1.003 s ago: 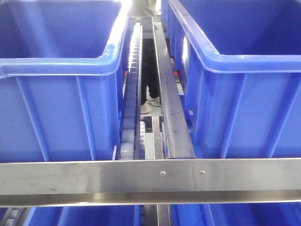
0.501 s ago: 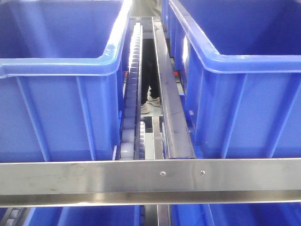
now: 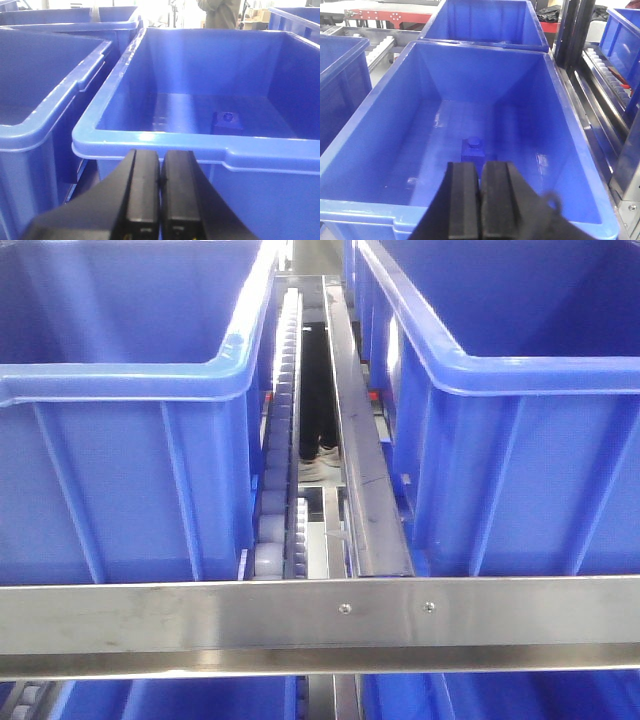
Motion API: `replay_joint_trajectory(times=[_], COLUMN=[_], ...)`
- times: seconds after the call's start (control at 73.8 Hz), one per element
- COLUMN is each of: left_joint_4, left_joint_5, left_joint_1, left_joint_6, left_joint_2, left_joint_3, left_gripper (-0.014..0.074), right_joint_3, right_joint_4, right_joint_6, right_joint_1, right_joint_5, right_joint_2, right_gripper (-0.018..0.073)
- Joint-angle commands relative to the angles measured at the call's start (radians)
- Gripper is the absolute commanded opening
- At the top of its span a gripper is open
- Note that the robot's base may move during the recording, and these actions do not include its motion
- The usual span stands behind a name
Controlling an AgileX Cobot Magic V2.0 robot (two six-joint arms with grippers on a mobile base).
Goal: Pick and sort blue part to right shelf
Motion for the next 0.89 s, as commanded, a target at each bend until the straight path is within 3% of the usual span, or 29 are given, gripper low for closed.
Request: replay_joint_trajectory(times=[0.0,0.556,0.691,0.881], left_joint_4=[-0.010,-0.010,-0.010,-0.010], left_joint_5=[-0.095,-0.095,-0.095,-0.095], left_joint_1=[0.000,0.000,0.000,0.000], left_joint_6=[-0.010,-0.010,-0.010,-0.010], left_joint_2=[-0.021,-0.021,-0.021,-0.021], left_joint_3=[0.023,0.023,0.023,0.023], left_gripper=[0.0133,0.0133,0.0133,0.0133], right_joint_3=[-0.027,0.019,0.124,0.348], right_joint_4=[-0.003,0.005,0.097,0.097], right_joint_6=[-0.006,-0.005,-0.005,-0.005], right_joint_1=[-0.003,-0.009,-0.074,-0.115], right_joint_5=[-0.086,-0.097,-0.192,-0.410], right_joint_2=[0.012,0.012,-0.008,-0.111], right_gripper=[0.0036,0.0036,0.0036,0.0036])
